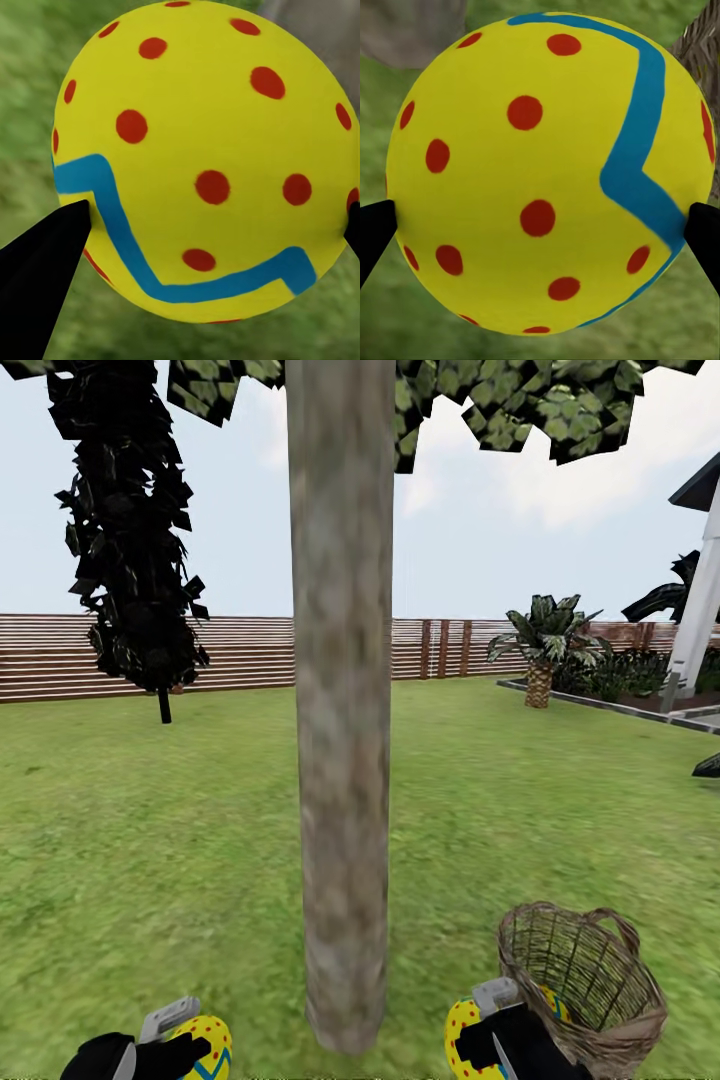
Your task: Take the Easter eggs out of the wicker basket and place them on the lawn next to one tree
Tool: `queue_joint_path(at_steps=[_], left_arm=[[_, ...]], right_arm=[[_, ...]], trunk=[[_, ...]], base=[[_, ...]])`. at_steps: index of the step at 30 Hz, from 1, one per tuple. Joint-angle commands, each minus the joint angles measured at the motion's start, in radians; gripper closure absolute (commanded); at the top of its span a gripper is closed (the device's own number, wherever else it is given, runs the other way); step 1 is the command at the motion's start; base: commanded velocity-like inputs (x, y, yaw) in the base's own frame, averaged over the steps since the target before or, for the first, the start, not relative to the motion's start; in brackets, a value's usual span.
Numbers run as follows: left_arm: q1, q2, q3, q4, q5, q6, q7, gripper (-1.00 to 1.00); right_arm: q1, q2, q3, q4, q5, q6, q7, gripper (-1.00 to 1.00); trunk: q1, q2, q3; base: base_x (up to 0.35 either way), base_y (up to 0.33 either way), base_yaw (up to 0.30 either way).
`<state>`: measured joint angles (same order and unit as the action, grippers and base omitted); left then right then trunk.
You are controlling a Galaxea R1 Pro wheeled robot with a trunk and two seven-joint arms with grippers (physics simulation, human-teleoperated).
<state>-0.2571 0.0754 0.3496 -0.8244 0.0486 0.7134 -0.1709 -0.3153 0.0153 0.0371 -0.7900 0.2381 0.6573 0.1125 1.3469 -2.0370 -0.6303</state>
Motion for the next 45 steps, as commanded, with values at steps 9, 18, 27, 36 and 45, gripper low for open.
queue_joint_path(at_steps=[9, 18, 27, 36, 45], left_arm=[[-0.001, 0.000, 0.004, -0.001, 0.007, 0.005, -0.001, 1.00], [-0.001, -0.001, -0.001, -0.001, 0.005, 0.005, -0.001, 1.00], [-0.001, -0.013, -0.002, -0.005, 0.003, 0.005, -0.002, 1.00], [-0.001, -0.011, 0.006, -0.004, 0.004, 0.005, -0.002, 1.00], [-0.001, -0.011, 0.007, -0.004, 0.004, 0.004, -0.002, 1.00]], right_arm=[[0.000, 0.000, 0.004, 0.031, 0.011, 0.004, 0.009, 1.00], [-0.001, -0.001, 0.004, 0.029, 0.010, 0.004, 0.009, 1.00], [0.000, -0.001, 0.004, 0.026, 0.010, 0.004, 0.009, 1.00], [-0.001, -0.001, 0.006, 0.026, 0.010, 0.004, 0.009, 1.00], [0.000, 0.000, 0.006, 0.028, 0.009, 0.003, 0.009, 1.00]], trunk=[[0.034, -0.064, -0.029], [0.069, -0.127, -0.058], [0.103, -0.190, -0.086], [0.138, -0.253, -0.114], [0.172, -0.316, -0.142]], base=[[0.000, 0.000, 0.000], [0.000, 0.000, 0.000], [0.031, 0.000, 0.000], [0.307, 0.000, 0.000], [0.014, 0.000, 0.000]])
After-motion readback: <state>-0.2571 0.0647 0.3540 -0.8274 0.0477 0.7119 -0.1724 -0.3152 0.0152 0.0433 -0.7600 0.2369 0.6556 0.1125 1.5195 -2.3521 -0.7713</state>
